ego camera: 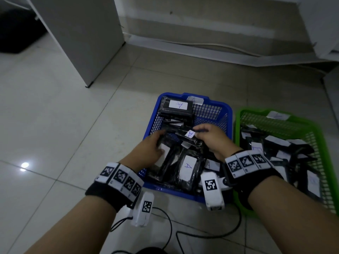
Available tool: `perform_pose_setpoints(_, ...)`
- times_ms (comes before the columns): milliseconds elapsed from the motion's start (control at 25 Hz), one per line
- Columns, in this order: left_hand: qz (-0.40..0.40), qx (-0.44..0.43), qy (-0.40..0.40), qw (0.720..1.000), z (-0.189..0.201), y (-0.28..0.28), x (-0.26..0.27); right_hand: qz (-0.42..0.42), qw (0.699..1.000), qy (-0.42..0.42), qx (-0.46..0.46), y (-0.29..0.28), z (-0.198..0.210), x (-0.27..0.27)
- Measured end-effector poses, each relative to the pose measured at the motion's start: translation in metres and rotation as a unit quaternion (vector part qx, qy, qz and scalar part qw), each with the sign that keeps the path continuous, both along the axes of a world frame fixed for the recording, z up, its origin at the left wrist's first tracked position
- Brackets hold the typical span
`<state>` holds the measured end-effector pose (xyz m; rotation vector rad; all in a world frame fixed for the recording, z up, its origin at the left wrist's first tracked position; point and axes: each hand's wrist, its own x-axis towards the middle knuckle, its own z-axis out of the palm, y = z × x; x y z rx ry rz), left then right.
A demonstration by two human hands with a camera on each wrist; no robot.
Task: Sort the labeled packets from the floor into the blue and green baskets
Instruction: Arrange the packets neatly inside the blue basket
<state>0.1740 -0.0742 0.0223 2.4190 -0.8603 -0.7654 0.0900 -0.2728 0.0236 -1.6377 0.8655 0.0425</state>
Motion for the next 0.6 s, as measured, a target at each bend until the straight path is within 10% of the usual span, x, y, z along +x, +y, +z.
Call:
perform_pose_setpoints(360,-0.028,0.084,0.016,0.996,-0.012,-0.023,0.001,-0.068,0.993,-0.018,0.092,0.000,0.007,-0.031)
perform_pose_setpoints(600,0.174,-0.152,0.101,0.968,0.003,-0.028,0.014,-0.068,0.980,-0.093,0.164,0.000,0.034,-0.029)
